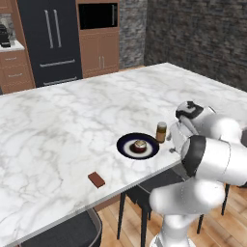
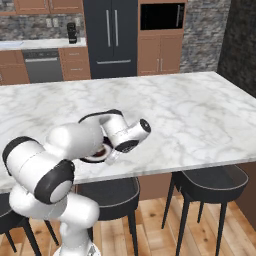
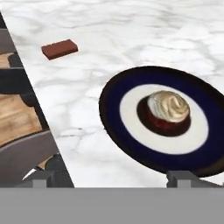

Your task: Take the cinnamon bottle from the cabinet and place it on the dining table, next to the plate with the cupcake. Then take the chocolate from the dining counter and place it on the cupcake plate.

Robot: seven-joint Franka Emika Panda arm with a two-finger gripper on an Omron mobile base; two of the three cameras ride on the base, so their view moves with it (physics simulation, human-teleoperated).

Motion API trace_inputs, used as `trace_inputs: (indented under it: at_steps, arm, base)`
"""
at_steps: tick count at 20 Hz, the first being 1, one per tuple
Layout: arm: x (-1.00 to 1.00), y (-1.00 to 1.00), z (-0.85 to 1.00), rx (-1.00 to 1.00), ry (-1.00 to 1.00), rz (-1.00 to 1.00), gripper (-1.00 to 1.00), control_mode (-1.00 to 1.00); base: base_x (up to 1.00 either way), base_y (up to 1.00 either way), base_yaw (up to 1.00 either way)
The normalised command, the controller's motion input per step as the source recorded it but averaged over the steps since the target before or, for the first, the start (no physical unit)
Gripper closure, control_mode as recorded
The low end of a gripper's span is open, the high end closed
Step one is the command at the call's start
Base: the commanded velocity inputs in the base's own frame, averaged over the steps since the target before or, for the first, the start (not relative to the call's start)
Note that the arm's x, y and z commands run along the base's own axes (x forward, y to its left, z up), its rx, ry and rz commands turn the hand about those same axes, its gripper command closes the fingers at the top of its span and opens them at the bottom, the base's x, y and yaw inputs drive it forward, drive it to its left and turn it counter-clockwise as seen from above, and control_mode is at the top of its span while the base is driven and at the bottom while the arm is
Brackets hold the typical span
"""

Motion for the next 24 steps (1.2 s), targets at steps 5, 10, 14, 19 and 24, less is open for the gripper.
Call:
trace_inputs:
  at_steps: [5, 10, 14, 19, 24]
  arm:
    - [-0.36, 0.51, 0.13, -0.30, -0.12, -0.13, -1.00, -1.00]
    - [-0.38, 0.51, 0.08, -0.03, 0.00, -0.26, -1.00, -1.00]
    - [-0.38, 0.49, 0.10, 0.00, 0.00, -0.33, -1.00, -1.00]
    - [-0.11, 0.47, 0.19, 0.00, 0.03, -0.35, -1.00, -1.00]
    - [-0.15, 0.51, 0.24, 0.00, 0.14, -0.35, -1.00, -1.00]
  base:
    - [0.00, 0.00, 0.00]
    - [0.00, 0.00, 0.00]
    - [0.00, 0.00, 0.00]
    - [0.00, 0.00, 0.00]
    - [0.00, 0.00, 0.00]
